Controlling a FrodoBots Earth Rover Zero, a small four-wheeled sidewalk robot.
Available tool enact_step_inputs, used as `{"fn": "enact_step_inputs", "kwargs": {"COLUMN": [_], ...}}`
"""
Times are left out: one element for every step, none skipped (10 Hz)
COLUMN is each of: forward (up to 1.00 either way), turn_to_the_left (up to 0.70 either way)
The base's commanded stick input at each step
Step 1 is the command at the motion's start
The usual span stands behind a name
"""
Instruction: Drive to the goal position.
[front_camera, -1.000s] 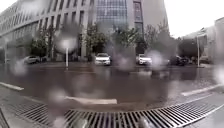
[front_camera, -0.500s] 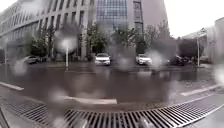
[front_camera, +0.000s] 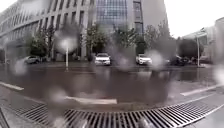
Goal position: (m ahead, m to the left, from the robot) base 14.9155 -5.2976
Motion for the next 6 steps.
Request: {"fn": "enact_step_inputs", "kwargs": {"forward": [0.45,0.45,0.45,0.45,0.45,0.45], "turn_to_the_left": [0.00,0.00,0.00,0.00,0.00,0.00]}}
